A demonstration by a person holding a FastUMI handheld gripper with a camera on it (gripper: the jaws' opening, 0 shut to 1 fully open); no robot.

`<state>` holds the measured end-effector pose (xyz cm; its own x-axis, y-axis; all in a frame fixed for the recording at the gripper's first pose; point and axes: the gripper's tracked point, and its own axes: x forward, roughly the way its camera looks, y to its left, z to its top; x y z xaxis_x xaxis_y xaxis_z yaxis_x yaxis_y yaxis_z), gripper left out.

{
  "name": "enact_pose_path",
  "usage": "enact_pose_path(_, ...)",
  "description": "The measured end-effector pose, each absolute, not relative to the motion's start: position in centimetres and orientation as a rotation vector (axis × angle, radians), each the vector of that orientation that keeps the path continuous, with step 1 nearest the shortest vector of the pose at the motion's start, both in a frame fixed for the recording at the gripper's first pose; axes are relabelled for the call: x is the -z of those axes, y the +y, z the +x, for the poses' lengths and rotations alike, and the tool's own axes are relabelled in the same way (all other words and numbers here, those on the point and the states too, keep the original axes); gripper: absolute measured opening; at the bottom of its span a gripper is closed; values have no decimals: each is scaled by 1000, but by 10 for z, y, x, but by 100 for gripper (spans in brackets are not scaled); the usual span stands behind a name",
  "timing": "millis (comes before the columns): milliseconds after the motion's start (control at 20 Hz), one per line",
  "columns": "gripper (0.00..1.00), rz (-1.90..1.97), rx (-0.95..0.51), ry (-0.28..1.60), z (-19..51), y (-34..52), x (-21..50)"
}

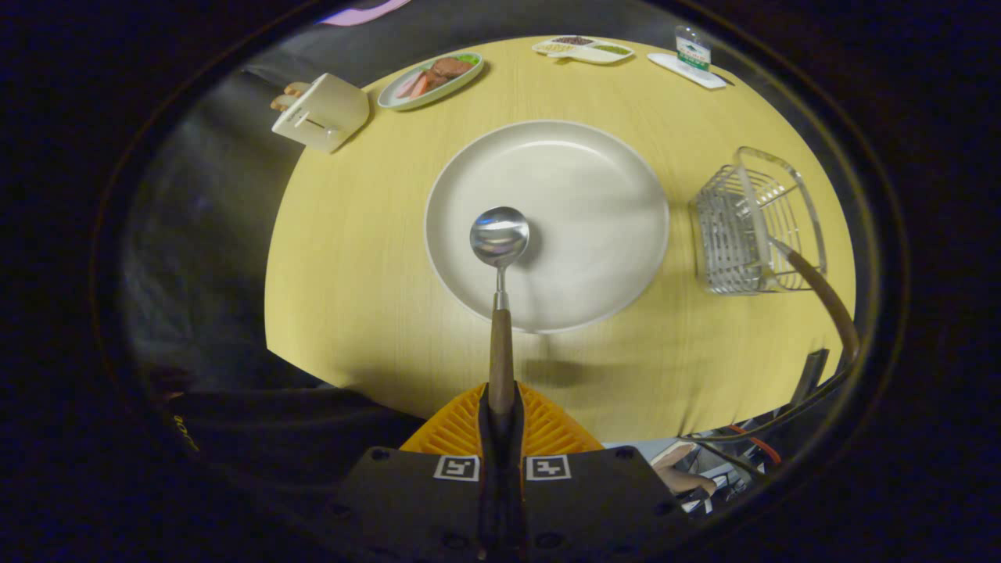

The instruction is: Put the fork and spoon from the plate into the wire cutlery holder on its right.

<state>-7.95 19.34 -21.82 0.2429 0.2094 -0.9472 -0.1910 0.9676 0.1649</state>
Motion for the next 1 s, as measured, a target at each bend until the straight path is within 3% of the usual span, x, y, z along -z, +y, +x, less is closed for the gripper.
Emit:
enact_pose_path(250,8,107,-255,1257,-87,176,166)
enact_pose_path(500,8,195,-145,1215,-80,128,124)
enact_pose_path(1000,8,196,-8,1321,-59,57,131)
